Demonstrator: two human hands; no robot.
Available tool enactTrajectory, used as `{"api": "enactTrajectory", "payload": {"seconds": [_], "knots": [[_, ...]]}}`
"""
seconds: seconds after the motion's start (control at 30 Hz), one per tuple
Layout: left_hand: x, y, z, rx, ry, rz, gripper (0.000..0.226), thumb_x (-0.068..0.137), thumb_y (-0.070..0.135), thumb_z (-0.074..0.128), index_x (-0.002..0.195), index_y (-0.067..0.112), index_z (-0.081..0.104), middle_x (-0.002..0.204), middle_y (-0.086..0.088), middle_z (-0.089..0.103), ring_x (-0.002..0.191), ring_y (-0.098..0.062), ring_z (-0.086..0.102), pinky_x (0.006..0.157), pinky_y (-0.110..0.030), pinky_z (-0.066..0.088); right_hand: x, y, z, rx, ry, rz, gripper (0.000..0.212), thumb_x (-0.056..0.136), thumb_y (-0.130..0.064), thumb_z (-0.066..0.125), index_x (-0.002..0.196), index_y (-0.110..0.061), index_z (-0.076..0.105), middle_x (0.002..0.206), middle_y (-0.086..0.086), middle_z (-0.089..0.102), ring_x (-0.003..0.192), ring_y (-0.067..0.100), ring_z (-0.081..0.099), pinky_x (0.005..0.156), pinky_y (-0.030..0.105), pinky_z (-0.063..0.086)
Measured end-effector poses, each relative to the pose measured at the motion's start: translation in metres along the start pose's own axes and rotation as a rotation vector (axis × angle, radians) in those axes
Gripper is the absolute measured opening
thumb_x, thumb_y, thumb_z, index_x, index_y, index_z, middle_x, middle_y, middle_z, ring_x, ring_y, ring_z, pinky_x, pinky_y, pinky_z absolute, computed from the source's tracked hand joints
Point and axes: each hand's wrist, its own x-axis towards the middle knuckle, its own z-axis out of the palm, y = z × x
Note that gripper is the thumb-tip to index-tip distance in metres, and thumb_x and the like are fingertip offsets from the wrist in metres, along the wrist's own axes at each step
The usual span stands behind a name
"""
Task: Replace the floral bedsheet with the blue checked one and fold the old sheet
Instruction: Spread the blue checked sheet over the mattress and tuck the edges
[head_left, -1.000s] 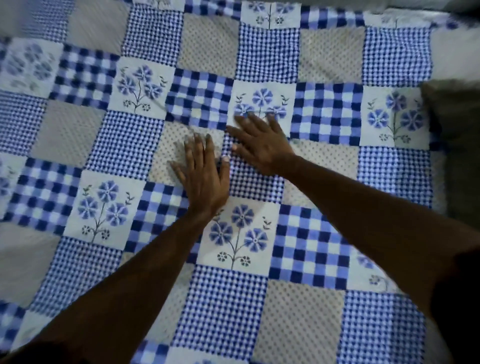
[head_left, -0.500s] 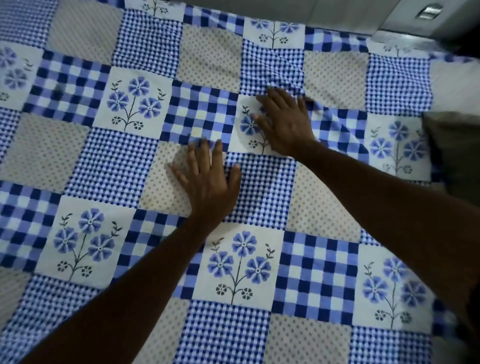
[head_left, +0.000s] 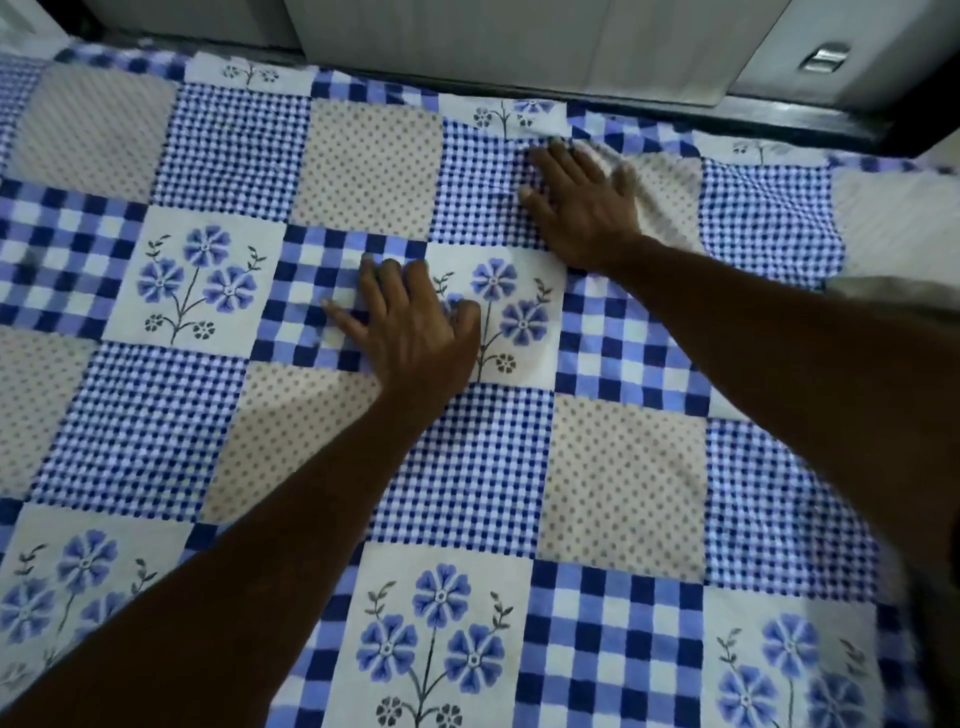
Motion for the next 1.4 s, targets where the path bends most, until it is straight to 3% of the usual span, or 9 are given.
{"api": "enactTrajectory", "payload": {"seconds": [0.13,0.23,0.47,0.63,0.83,1.0,1.1,1.3,1.4], "knots": [[0.04,0.044,0.009,-0.081,-0.058,0.192,0.066,0.093,0.053,0.039,0.153,0.025,0.032,0.165,-0.005,0.018,0.153,-0.028,0.005,0.115,-0.066,-0.005,0.005,0.02,-0.005,0.045,0.019,0.001,0.069,0.098,-0.064,0.004,0.16,-0.034,0.012,0.169,-0.007,0.01,0.155,0.02,0.005,0.122,0.059,0.0],[0.073,0.08,0.024,-0.145,-0.127,0.098,0.066,0.098,0.057,0.033,0.156,0.028,0.025,0.167,-0.003,0.006,0.154,-0.028,-0.004,0.115,-0.067,-0.009,0.016,0.04,-0.012,0.06,0.035,0.003,0.073,0.096,-0.063,0.004,0.159,-0.03,0.019,0.168,-0.004,0.014,0.155,0.021,0.009,0.123,0.055,0.004],[0.07,0.092,0.057,-0.037,0.054,0.058,0.069,0.095,0.066,0.026,0.156,0.033,0.026,0.166,-0.005,0.017,0.153,-0.031,0.008,0.111,-0.073,0.004,0.04,0.067,-0.012,-0.018,0.074,0.065,0.061,0.104,-0.056,0.011,0.161,-0.034,0.011,0.169,-0.001,0.006,0.156,0.022,0.004,0.123,0.054,-0.002],[0.071,0.093,0.063,0.0,0.097,0.053,0.067,0.097,0.065,0.025,0.156,0.033,0.026,0.165,-0.006,0.02,0.153,-0.032,0.012,0.11,-0.074,0.007,0.054,0.07,-0.021,0.053,0.092,0.117,0.06,0.103,-0.058,0.019,0.156,-0.033,0.028,0.162,0.001,0.032,0.151,0.024,0.022,0.122,0.055,0.003],[0.074,0.093,0.06,0.015,-0.017,0.022,0.072,0.094,0.069,0.016,0.158,0.036,0.009,0.167,-0.004,0.003,0.153,-0.032,-0.003,0.11,-0.075,0.001,-0.033,0.085,-0.018,0.054,0.379,0.192,0.057,0.103,-0.057,0.019,0.146,-0.029,0.044,0.158,-0.001,0.038,0.146,0.024,0.032,0.121,0.057,0.017],[0.075,0.093,0.057,0.034,-0.049,0.02,0.073,0.094,0.072,0.009,0.158,0.037,0.003,0.168,-0.003,-0.001,0.153,-0.033,-0.006,0.111,-0.075,-0.001,-0.078,0.155,-0.004,0.05,0.162,0.247,0.064,0.101,-0.068,0.011,0.158,-0.039,0.015,0.169,-0.007,0.008,0.155,0.016,0.003,0.123,0.056,-0.004],[0.074,0.094,0.056,0.043,-0.069,0.026,0.075,0.093,0.073,0.006,0.158,0.037,0.002,0.167,-0.003,-0.003,0.153,-0.033,-0.008,0.111,-0.075,-0.003,-0.05,0.173,-0.015,0.072,0.13,0.29,0.065,0.1,-0.068,0.014,0.159,-0.04,0.014,0.169,-0.007,0.007,0.155,0.017,0.002,0.123,0.054,-0.004],[0.076,0.106,0.038,0.052,-0.062,0.054,0.072,0.095,0.066,0.021,0.158,0.033,0.01,0.167,-0.005,0.003,0.153,-0.034,-0.004,0.111,-0.075,-0.004,-0.018,0.183,-0.043,0.178,0.098,0.323,0.06,0.101,-0.062,0.021,0.151,-0.032,0.034,0.16,-0.002,0.033,0.148,0.022,0.029,0.118,0.059,0.018],[0.059,0.131,0.03,-0.043,-0.04,0.193,0.07,0.095,0.065,0.029,0.157,0.035,0.017,0.166,-0.003,0.013,0.153,-0.033,0.002,0.113,-0.072,-0.004,-0.041,0.189,-0.055,0.199,0.334,0.409,0.064,0.096,-0.063,0.018,0.136,-0.028,0.053,0.142,0.003,0.056,0.131,0.028,0.05,0.109,0.052,0.037]]}}
